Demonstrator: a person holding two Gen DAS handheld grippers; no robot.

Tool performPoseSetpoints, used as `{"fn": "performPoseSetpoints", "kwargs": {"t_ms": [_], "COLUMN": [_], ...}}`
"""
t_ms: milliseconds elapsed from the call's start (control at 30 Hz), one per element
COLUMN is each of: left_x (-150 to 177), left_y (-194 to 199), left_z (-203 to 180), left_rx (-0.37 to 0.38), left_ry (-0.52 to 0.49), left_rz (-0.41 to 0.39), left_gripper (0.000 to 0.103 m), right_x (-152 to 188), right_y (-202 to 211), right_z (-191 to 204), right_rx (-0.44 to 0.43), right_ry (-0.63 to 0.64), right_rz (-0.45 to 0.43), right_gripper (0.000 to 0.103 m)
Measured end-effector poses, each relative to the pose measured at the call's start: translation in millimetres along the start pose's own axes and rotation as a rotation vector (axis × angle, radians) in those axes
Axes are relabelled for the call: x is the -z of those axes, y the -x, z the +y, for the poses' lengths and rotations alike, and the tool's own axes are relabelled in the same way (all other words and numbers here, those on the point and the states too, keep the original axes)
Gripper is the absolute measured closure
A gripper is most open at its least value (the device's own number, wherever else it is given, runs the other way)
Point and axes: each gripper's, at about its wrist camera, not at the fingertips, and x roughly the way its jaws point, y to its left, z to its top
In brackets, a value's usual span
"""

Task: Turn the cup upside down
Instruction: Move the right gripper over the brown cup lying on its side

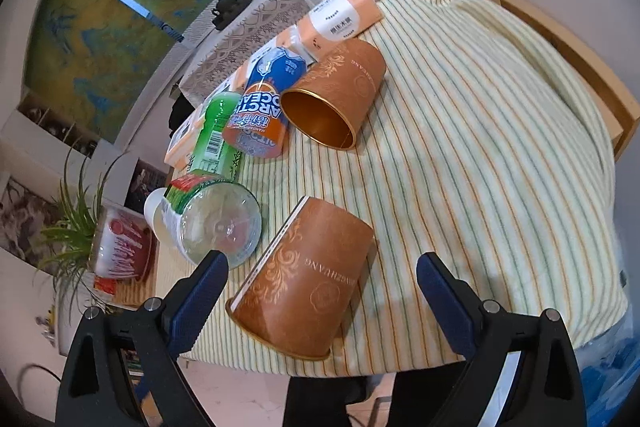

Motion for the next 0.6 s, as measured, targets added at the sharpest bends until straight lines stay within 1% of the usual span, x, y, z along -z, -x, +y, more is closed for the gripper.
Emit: {"fn": "performPoseSetpoints", "kwargs": {"t_ms": [167, 367, 400, 467, 533, 600], "left_x": [6, 4, 4, 4, 5, 6], "left_y": [2, 7, 8, 9, 9, 8], "left_z": [1, 5, 7, 10, 12, 15], "left_rx": [-0.055, -0.073, -0.071, -0.071, -0.07, -0.065], "left_ry": [0.008, 0.014, 0.021, 0.028, 0.033, 0.041], "left_rz": [-0.041, -0.075, -0.079, -0.079, -0.077, -0.071], "left_gripper": [0.015, 0.015, 0.015, 0.015, 0.015, 0.015], "right_x": [-3, -9, -10, -12, -13, -14], "right_y": [-8, -17, -19, -26, -30, -33], "right_z": [-2, 2, 3, 4, 5, 6], "right_rx": [0.001, -0.001, -0.002, -0.007, -0.014, -0.008], "right_ry": [-0.013, -0.007, -0.008, -0.02, -0.029, -0.034], "right_rz": [0.034, 0.081, 0.091, 0.124, 0.148, 0.156], "right_gripper": [0.011, 0.012, 0.013, 0.021, 0.023, 0.024]}}
